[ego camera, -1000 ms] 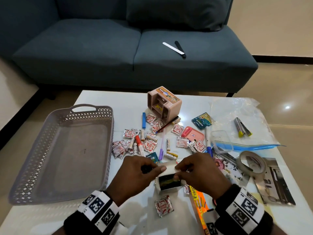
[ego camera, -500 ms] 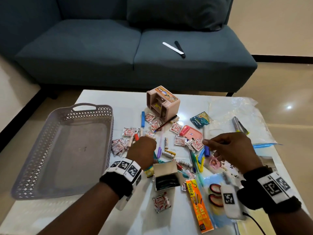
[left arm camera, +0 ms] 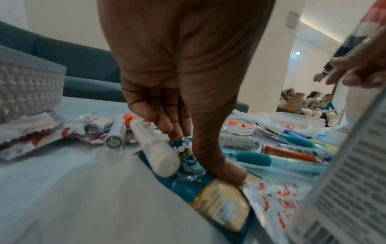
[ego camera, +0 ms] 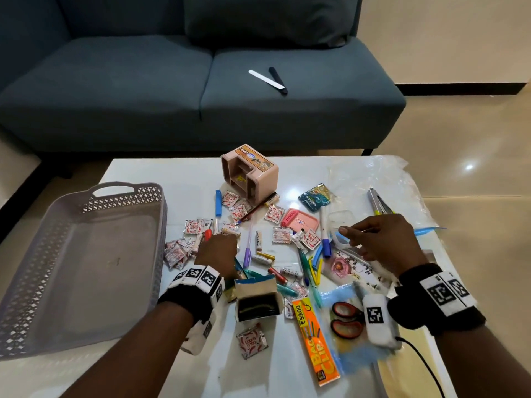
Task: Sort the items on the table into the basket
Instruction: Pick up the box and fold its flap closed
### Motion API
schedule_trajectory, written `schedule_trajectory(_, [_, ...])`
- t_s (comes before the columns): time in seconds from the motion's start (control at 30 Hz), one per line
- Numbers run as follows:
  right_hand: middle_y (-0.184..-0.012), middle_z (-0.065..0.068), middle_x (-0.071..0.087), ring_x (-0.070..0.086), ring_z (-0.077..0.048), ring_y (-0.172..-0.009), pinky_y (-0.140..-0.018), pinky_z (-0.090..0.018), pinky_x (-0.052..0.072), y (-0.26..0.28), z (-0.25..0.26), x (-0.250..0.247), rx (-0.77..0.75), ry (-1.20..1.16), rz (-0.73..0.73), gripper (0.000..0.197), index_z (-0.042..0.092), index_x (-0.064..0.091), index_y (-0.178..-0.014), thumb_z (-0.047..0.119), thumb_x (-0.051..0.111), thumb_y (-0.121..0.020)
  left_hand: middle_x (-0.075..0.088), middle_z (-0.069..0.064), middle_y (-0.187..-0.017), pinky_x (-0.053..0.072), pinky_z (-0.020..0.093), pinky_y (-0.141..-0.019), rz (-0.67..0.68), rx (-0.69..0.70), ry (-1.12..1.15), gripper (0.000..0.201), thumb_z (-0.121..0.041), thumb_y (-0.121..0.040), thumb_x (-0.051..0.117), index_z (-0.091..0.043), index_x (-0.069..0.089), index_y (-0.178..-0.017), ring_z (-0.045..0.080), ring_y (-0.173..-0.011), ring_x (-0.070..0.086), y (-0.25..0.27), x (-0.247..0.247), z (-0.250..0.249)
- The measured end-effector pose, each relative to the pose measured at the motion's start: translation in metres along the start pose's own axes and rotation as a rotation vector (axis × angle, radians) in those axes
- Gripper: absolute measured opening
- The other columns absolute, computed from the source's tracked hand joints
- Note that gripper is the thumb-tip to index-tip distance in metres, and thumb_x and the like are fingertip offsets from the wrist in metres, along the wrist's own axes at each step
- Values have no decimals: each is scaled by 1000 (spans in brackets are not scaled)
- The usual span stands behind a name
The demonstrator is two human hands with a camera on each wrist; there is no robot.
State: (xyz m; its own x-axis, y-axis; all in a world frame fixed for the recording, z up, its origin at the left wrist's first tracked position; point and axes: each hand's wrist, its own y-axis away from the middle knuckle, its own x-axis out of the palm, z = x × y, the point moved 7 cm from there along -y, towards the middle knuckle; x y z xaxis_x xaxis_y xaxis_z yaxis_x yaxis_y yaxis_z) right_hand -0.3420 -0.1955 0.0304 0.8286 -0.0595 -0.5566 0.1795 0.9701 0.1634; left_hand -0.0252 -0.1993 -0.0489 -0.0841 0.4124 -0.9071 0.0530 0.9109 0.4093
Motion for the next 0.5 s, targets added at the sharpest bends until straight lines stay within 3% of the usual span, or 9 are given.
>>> schedule_trajectory(0.1, [-57,-5,70,67,-24,-50,-52,-31,58,-2,-7,0,40,-8,-2,24,13,75,-69,34,83,-74,67,2,-111,53,35,-88,-9,-24,139,67,-32,-55,92,-15,65,-114,22,-106,62,2,-4,3])
schedule_trajectory(0.27, [-58,-5,70,65,-22,-49,-52,-31,57,-1,-10,6,68,20,16,19,12,75,-70,29,83,-75,74,-1,-86,52,26,-68,-123,-29,339,42,-43,-48,93,-15,76,-74,17,-82,67,2,-29,9])
schedule_trajectory(0.4, [-54,-6,68,64,-20,-48,-57,-33,58,-6,-16,10,112,30,-23,12,14,76,-65,17,86,-71,71,0,-83,49,27,-67,-260,-32,447,33,-43,-60,89,-18,77,-77,15,-79,64,7,-61,28])
schedule_trajectory(0.5, [-49,3,66,61,-5,-47,-64,-26,55,-27,-6,15,83,141,-53,11,16,76,-62,14,82,-72,73,5,-86,43,23,-64,-376,-64,520,29,-40,-72,82,-15,78,-86,18,-79,64,15,-77,48])
